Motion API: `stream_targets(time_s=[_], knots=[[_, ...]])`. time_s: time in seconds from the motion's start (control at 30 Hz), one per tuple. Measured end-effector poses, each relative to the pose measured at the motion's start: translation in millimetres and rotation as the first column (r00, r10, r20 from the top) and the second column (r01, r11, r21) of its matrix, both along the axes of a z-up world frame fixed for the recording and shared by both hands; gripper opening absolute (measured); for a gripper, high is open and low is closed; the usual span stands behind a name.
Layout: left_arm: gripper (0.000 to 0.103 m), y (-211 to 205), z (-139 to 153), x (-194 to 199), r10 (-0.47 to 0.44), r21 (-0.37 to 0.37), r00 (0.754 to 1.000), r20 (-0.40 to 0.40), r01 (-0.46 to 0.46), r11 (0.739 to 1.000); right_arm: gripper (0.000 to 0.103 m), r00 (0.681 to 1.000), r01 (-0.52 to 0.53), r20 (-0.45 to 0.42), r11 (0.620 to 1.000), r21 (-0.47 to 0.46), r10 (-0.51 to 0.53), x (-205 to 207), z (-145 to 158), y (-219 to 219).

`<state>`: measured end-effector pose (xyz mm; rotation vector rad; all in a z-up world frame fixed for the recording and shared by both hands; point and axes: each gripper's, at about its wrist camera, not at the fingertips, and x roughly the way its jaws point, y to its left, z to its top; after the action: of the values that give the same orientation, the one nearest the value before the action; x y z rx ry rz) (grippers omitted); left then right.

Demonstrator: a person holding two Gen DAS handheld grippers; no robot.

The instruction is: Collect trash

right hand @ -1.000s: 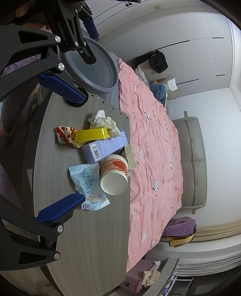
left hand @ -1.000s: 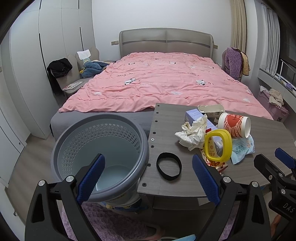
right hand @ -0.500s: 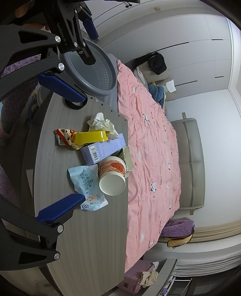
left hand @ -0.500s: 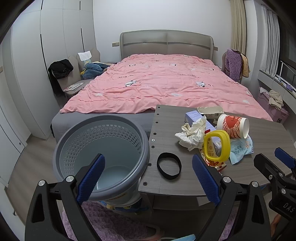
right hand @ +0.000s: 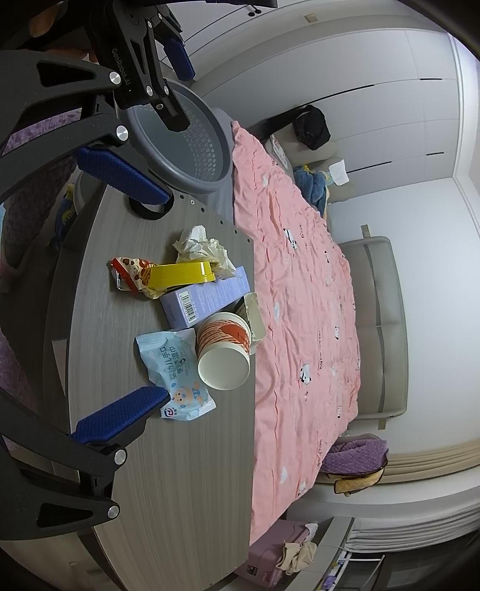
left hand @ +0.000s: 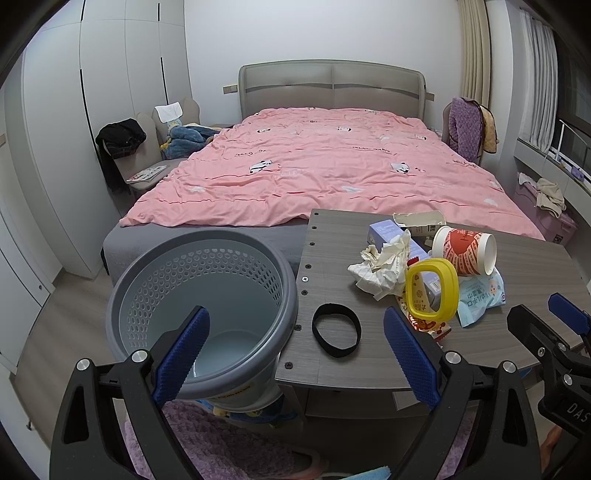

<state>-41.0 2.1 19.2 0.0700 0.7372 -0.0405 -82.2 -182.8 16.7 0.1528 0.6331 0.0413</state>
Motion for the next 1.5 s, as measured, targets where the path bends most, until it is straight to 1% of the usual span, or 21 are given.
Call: stream_targets(time_s=[0.77, 1.0, 1.13, 1.3, 1.5], knots=[[0.091, -1, 0, -1, 0.000, 0.004, 1.000, 0.000, 0.000, 1.000, 0.097, 1.000, 0.000, -0.001, 1.000, 0.003, 0.000, 0, -1, -1], [0.091, 1, -4, 0, -0.001, 0.000, 1.000, -0.015, 0.001, 1.000, 0.097, 1.000, -0.010, -0.016, 1.000, 0.012, 0.010, 0, -3, 1], [0.091, -1, -8, 4, -0.006, -0.003, 0.999, -0.032, 0.005, 1.000, 0.097, 0.999, -0.002, -0.033, 1.000, 0.016, 0.002, 0, -8, -5], [0.091, -11, -16, 11, -0.040, -0.015, 0.997, -0.066, 0.039, 0.999, 0.097, 0.999, 0.023, -0.038, 1.000, 0.021, -0.023, -2, -13, -21], [0.091, -40, -27, 24, -0.112, -0.031, 0.987, -0.113, 0.109, 0.994, 0.097, 0.996, 0.070, -0.049, 0.997, 0.029, -0.069, -2, -20, -48]])
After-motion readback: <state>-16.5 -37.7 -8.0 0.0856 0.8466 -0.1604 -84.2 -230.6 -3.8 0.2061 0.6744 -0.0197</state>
